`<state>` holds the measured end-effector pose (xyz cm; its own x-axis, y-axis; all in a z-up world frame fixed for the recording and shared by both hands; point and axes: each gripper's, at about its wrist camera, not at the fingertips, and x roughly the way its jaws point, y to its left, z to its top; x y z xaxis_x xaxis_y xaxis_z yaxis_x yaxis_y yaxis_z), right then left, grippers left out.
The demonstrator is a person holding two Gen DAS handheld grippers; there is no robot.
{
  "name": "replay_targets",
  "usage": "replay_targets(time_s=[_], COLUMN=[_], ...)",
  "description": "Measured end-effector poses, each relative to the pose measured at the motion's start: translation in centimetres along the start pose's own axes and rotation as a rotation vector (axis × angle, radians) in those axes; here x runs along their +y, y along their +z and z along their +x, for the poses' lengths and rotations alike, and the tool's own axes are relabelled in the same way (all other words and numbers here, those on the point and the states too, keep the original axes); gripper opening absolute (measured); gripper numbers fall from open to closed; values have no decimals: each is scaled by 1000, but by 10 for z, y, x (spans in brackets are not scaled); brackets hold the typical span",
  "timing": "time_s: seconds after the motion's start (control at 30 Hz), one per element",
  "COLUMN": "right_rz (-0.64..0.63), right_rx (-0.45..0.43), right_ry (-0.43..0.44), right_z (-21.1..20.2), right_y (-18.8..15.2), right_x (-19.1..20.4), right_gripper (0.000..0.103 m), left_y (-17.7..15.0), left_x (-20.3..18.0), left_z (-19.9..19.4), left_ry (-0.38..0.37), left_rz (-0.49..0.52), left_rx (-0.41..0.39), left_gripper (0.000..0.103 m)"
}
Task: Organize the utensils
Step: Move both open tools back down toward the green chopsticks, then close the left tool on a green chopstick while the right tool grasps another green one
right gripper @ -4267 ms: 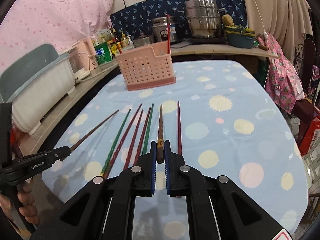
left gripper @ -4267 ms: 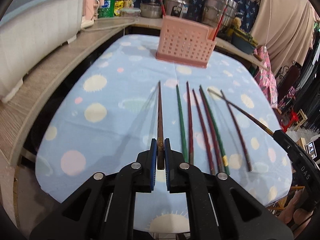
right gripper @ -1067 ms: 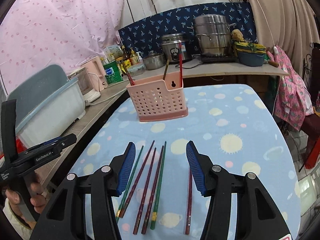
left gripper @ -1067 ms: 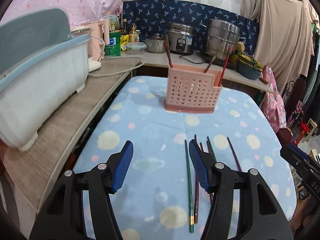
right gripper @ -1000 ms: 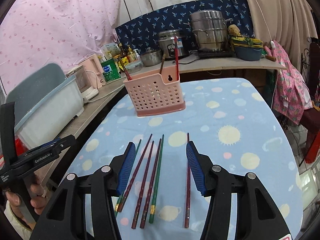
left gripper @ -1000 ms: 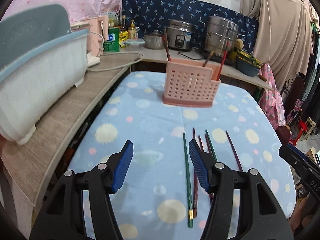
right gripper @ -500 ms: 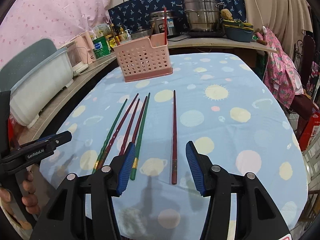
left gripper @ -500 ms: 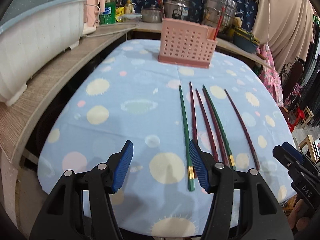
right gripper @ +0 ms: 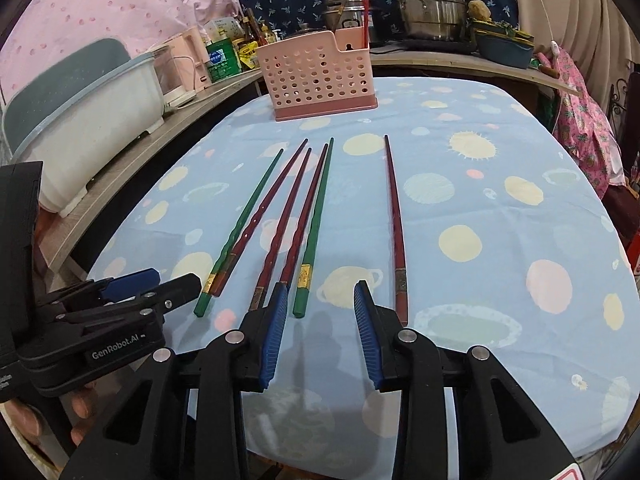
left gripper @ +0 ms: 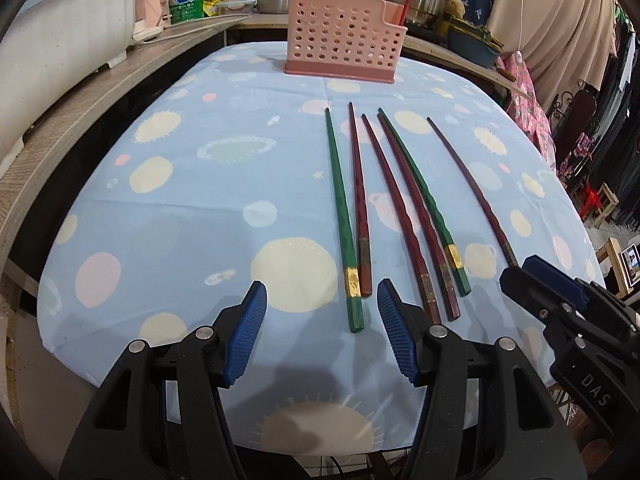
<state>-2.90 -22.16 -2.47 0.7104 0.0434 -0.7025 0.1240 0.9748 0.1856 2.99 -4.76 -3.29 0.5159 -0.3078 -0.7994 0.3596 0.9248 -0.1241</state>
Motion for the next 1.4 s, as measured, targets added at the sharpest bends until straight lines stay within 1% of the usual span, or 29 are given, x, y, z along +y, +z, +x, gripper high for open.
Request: replay_targets(time_s=[0.07, 0.2, 0.47, 0.6, 0.67, 0.73, 0.77, 0.83, 0.9, 1.03, 1.17, 1.27, 1.3, 1.33, 1.4], right_rz=[3, 6, 0, -9, -12, -19, -23, -33, -39, -32, -43, -43, -39, -36, -31], right_rx=[3, 10, 29, 32, 34, 38, 40, 44, 47, 59, 51, 47, 46, 45, 46], right_ry=[-1, -1, 10, 12, 16, 16, 15, 5, 0, -6, -15, -19, -18, -19, -19], right_z=[1, 4, 14, 20, 24, 29, 31, 36, 40, 48, 49, 49, 49, 48, 47], right_y=[1, 1, 0, 2, 4, 5, 5, 6, 7, 7, 6, 6, 6, 6, 6], right_x=[-1, -1, 2, 4, 6, 8, 9, 12, 13, 13, 14, 13, 12, 12, 11], right_gripper=[33, 33, 33, 33, 33, 26, 25, 17, 13, 12, 11, 8, 8, 8, 7], left_y=[-3, -7, -7, -3, 0, 3, 4, 6, 6, 10, 13, 15, 16, 16, 18], left_x=[-1, 0, 7, 13, 13, 14, 14, 14, 14, 15, 13, 10, 10, 9, 10], left_z=[4, 7, 7, 9, 11, 13, 14, 15, 15, 17, 20, 22, 23, 24, 25], left_ry=[-1, 9, 44, 52, 51, 45, 46, 46, 38, 10, 3, -6, -8, -13, -25], left_rz=[6, 7, 14, -8, -15, -23, -25, -26, -29, -49, -48, -50, -50, -50, -59], left_rx=[13, 24, 18, 15, 16, 17, 17, 16, 19, 27, 27, 26, 26, 29, 35], left_gripper=[51, 51, 51, 48, 45, 40, 39, 31, 29, 24, 24, 23, 17, 9, 8])
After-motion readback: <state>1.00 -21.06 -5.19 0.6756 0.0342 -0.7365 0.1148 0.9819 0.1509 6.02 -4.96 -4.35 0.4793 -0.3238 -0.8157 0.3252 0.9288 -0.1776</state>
